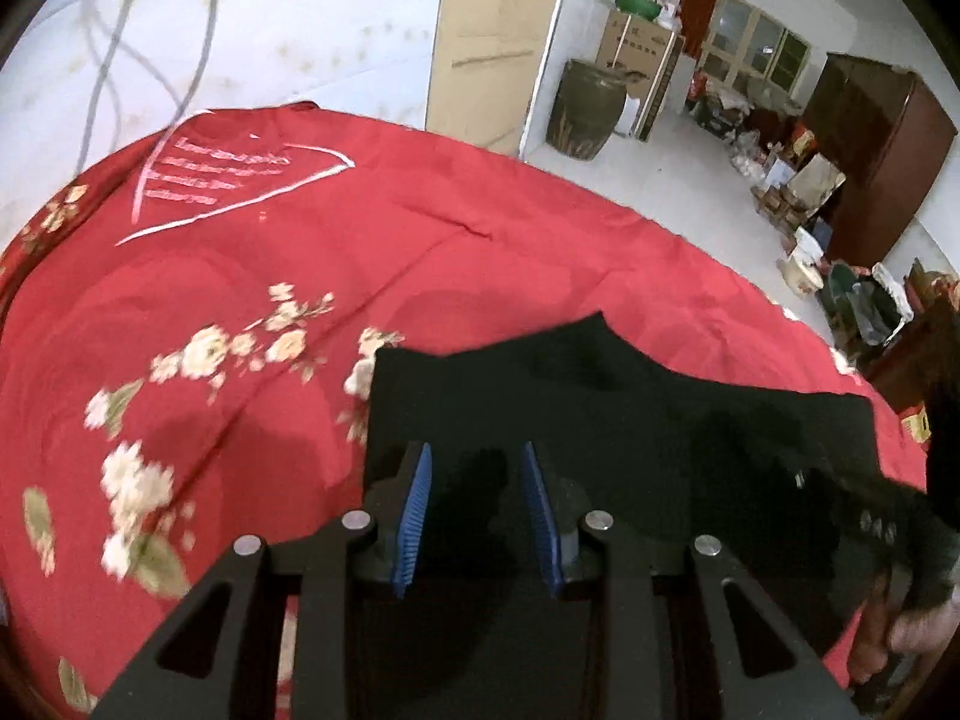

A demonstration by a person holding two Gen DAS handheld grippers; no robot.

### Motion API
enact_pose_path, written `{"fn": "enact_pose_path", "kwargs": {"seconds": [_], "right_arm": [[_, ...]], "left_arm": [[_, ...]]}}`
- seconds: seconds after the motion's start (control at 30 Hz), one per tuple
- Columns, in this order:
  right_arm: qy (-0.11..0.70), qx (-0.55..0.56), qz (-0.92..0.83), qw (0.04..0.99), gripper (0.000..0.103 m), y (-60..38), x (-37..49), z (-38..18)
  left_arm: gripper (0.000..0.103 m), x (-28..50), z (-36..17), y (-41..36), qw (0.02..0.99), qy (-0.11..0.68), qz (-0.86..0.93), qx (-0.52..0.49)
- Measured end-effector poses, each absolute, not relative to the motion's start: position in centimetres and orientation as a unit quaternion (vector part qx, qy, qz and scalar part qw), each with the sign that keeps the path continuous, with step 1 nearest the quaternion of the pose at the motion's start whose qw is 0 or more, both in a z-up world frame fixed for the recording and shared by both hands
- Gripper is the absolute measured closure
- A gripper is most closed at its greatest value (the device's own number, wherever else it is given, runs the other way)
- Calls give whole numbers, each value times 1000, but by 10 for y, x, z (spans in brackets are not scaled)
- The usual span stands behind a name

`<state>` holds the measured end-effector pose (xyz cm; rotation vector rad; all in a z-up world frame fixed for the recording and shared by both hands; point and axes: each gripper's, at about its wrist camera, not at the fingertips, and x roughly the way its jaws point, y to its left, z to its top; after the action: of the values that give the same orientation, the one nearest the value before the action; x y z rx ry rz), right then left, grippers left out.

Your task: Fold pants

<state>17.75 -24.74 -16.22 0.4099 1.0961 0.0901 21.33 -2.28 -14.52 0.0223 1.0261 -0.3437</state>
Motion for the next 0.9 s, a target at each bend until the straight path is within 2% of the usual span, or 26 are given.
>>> {"fn": "enact_pose_path", "kwargs": {"seconds": [0.17, 0.53, 0.9], "right_arm": [[522, 182, 45, 832, 99, -248, 178, -168], [524, 88, 49, 846, 99, -205, 127, -142], [560, 69, 55, 824, 99, -185, 87, -153]], "left_arm": [[68, 210, -157, -27, 859, 487, -156, 23], [68, 128, -144, -12, 850, 502, -161, 13], [68, 87, -153, -11, 846, 511, -151, 18]]}}
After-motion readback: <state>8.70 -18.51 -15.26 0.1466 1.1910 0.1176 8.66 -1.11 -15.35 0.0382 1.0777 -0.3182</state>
